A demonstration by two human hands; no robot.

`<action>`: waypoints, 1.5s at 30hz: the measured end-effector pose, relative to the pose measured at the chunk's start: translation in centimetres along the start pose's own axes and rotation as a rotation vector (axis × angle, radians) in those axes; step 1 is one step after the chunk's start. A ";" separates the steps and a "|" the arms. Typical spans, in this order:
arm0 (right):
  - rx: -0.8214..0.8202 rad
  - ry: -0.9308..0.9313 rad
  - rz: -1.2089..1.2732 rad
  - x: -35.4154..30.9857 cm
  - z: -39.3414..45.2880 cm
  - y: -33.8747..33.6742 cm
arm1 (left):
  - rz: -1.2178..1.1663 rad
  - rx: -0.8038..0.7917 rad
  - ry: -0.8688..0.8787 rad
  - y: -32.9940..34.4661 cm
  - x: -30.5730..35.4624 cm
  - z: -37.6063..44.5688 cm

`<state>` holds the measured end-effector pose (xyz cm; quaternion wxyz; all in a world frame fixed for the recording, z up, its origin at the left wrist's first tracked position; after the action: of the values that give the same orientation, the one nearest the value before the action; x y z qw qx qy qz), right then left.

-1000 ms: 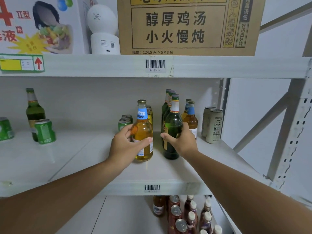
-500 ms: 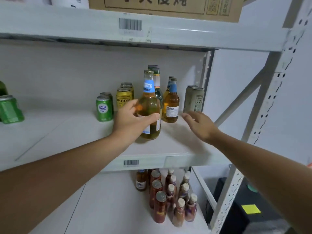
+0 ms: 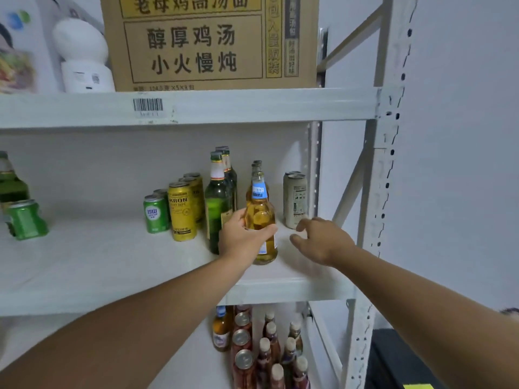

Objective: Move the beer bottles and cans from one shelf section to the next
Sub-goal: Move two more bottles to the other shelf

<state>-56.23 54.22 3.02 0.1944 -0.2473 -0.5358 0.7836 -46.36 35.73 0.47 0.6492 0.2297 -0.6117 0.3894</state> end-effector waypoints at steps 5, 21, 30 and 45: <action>-0.016 0.019 -0.001 1.2 0.4 0.4 | 0.046 0.068 -0.022 2.1 0.1 1.6; 0.046 -0.019 0.075 0.8 1.7 0.8 | 0.263 0.153 -0.080 4.2 -0.2 8.3; 0.027 0.001 0.073 0.9 1.5 0.9 | 0.264 0.042 -0.062 4.0 -1.0 7.3; -0.031 -0.145 0.163 -2.8 2.1 1.8 | 0.671 -0.160 0.128 -6.4 -0.6 -0.7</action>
<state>-55.28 50.46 2.50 0.0869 -0.2356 -0.5386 0.8043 -40.86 32.32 0.96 0.5383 -0.0607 -0.6397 0.5453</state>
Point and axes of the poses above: each hand's wrist, its own z-axis towards the middle knuckle, its own y-axis out of the palm, x = y × z, the point moved 9 cm from there along z, towards the middle knuckle, and after that the axes turned 12 degrees about -y, right-handed, at the moved point
